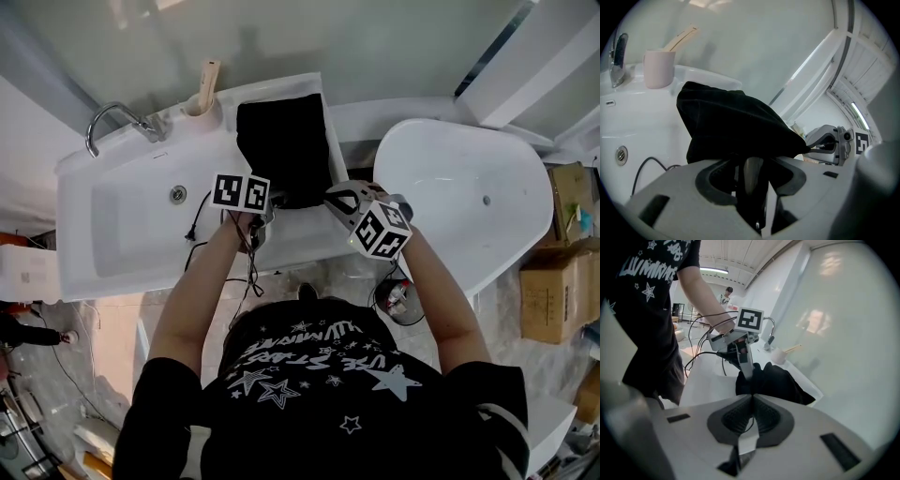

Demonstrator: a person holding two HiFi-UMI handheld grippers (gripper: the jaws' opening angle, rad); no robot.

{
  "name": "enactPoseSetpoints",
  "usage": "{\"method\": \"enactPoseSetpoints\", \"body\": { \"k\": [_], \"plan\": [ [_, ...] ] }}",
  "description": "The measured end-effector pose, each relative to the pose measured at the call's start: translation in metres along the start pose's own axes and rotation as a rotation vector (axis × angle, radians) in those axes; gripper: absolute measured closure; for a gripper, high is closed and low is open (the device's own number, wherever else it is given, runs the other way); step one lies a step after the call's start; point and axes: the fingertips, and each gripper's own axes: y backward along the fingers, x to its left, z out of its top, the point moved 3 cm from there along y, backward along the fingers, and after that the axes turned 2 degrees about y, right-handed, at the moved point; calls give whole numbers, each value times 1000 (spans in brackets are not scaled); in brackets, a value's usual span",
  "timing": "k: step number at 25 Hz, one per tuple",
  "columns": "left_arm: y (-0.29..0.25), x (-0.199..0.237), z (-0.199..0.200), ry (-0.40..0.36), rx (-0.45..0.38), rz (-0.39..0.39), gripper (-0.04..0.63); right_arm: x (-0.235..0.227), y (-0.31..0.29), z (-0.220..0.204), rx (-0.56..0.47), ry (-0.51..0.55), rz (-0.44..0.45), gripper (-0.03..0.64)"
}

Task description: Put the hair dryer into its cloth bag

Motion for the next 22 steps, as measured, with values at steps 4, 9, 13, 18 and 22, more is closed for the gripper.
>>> {"method": "enactPoseSetpoints", "body": {
  "k": [4, 9, 13, 18, 22],
  "plan": [
    [-6, 0, -6, 21, -3, 10, 394, -1, -5, -8, 17, -49, -54, 603],
    [-10, 3, -13, 27, 9, 11, 388, 3, -10, -14, 43, -116, -158, 600],
    [-5, -2, -13, 28, -5, -26, 314, 1, -7, -16, 73, -213, -241, 553],
    [11, -9, -20, -35, -7, -46, 199, 10, 4, -12, 103, -314, -326, 468],
    [37, -11, -28, -101, -23, -62, 170, 12, 14, 3, 77, -415, -414, 437]
  ]
}}
